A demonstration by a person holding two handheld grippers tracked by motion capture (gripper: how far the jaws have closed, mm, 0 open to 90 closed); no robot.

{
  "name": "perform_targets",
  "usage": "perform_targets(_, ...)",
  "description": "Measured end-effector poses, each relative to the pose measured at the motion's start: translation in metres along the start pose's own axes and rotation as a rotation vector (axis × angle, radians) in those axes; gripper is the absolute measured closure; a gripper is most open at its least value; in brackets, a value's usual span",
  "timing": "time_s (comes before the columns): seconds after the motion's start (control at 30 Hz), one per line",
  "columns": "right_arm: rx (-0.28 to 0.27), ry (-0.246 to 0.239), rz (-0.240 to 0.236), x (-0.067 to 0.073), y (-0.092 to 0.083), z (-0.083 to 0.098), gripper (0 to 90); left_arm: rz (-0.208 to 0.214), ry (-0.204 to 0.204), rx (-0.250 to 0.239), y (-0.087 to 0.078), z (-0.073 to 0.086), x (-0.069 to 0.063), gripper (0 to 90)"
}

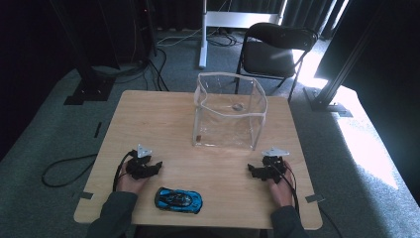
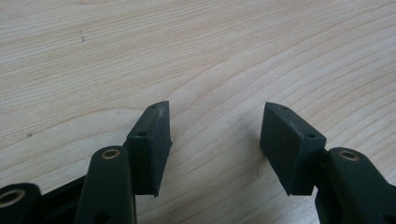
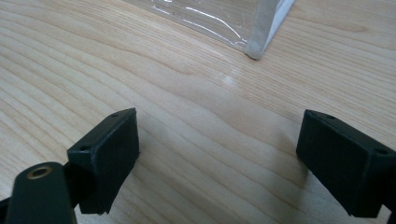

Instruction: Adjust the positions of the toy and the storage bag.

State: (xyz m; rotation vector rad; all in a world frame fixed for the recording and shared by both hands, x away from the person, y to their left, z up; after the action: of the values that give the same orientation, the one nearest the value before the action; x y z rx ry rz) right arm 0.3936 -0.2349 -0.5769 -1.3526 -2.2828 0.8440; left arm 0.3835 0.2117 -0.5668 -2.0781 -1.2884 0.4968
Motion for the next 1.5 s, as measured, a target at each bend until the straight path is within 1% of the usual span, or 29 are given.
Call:
perform_targets(0.13, 0.0, 0.008, 0.005, 0.0, -0.001, 0.001, 12.6, 0.005, 0.004, 0.0, 0.0, 0.0, 0.0, 39.4)
perform_targets(0.27, 0.0, 0.0, -0.003, 0.0, -0.001, 0.001, 12.6, 0.007, 0.007, 0.007, 0.0, -0.001, 0.001, 39.4)
perform_targets(0.43, 0.005, -0.007, -0.011, -0.001, 0.0, 0.0, 12.7, 0.024, 0.023, 0.038, 0.0, -0.003, 0.001, 39.2)
perform_targets(0.47, 0.018, -0.006, -0.01, -0.001, 0.001, -0.002, 14.0, 0.025, 0.028, 0.041, 0.001, -0.004, 0.001, 39.4)
perform_targets(0.5, 0.018, -0.006, -0.01, -0.001, 0.001, -0.002, 14.0, 0.03, 0.032, 0.042, 0.001, -0.004, 0.001, 39.4)
perform_targets(0.53, 0.027, -0.004, -0.01, -0.001, 0.002, -0.004, 15.6, 0.035, 0.035, 0.042, 0.001, -0.004, 0.001, 39.3)
perform_targets(0.6, 0.024, -0.016, -0.026, 0.0, 0.003, -0.007, 22.7, 0.04, 0.038, 0.045, 0.001, -0.004, 0.0, 39.3)
perform_targets(0.67, 0.026, -0.005, -0.016, 0.0, 0.005, -0.01, 24.4, 0.042, 0.039, 0.049, 0.0, -0.005, -0.002, 39.2)
perform_targets(0.7, 0.034, 0.001, -0.009, 0.0, 0.005, -0.011, 27.0, 0.041, 0.037, 0.052, 0.001, -0.005, -0.002, 39.1)
perform_targets(0.73, 0.043, 0.006, -0.005, 0.0, 0.004, -0.012, 32.2, 0.041, 0.039, 0.054, 0.001, -0.005, -0.002, 38.9)
perform_targets(0.77, 0.043, 0.006, -0.005, 0.0, 0.004, -0.012, 32.2, 0.041, 0.039, 0.054, 0.001, -0.005, -0.002, 38.9)
perform_targets(0.8, 0.066, 0.013, 0.008, -0.001, 0.004, -0.016, 41.8, 0.044, 0.041, 0.053, 0.002, -0.007, -0.003, 38.9)
perform_targets(0.87, 0.07, 0.018, 0.015, -0.002, 0.004, -0.017, 47.0, 0.047, 0.044, 0.048, 0.004, -0.008, -0.003, 38.9)
perform_targets(0.9, 0.074, 0.018, 0.011, -0.003, 0.004, -0.018, 50.9, 0.047, 0.045, 0.051, 0.005, -0.009, -0.003, 38.9)
perform_targets(1.0, 0.066, 0.025, 0.016, -0.007, 0.005, -0.019, 58.0, 0.052, 0.049, 0.057, 0.007, -0.012, -0.004, 38.6)
perform_targets(1.03, 0.066, 0.025, 0.024, -0.009, 0.005, -0.019, 59.9, 0.055, 0.053, 0.057, 0.008, -0.013, -0.004, 38.1)
perform_targets(1.1, 0.057, 0.026, 0.036, -0.013, 0.006, -0.021, 64.0, 0.076, 0.074, 0.048, 0.01, -0.013, -0.007, 37.1)
perform_targets(1.13, 0.05, 0.025, 0.034, -0.014, 0.006, -0.023, 65.2, 0.082, 0.079, 0.043, 0.01, -0.013, -0.009, 36.8)
perform_targets(1.2, 0.04, 0.022, 0.049, -0.017, 0.007, -0.026, 68.1, 0.088, 0.083, 0.042, 0.011, -0.014, -0.012, 36.5)
perform_targets(1.23, 0.04, 0.022, 0.049, -0.017, 0.007, -0.026, 68.1, 0.088, 0.083, 0.042, 0.011, -0.014, -0.012, 35.3)
perform_targets(1.27, 0.02, 0.028, 0.046, -0.02, 0.007, -0.029, 70.7, 0.092, 0.091, 0.046, 0.013, -0.015, -0.013, 34.0)
perform_targets(1.33, 0.022, 0.03, 0.044, -0.022, 0.009, -0.032, 71.6, 0.1, 0.101, 0.054, 0.016, -0.017, -0.015, 30.1)
perform_targets(1.43, 0.004, 0.027, 0.039, -0.023, 0.01, -0.04, 72.9, 0.116, 0.118, 0.058, 0.02, -0.022, -0.02, 29.2)
perform_targets(1.5, 0.003, 0.018, 0.04, -0.022, 0.011, -0.045, 74.5, 0.127, 0.13, 0.063, 0.023, -0.025, -0.023, 29.2)
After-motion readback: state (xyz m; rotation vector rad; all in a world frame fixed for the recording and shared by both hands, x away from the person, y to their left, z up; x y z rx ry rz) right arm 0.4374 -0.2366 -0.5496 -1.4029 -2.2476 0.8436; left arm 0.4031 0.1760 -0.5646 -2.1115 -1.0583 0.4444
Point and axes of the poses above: each handheld gripper's, and its own axes: y roughly forward along the jaws, z roughly out of its underside, x roughly to its left, the point moved 4 cm from there along y, roughly forward along the jaws, and after that the axes turned 3 degrees about -x, right-handed, at the moved point
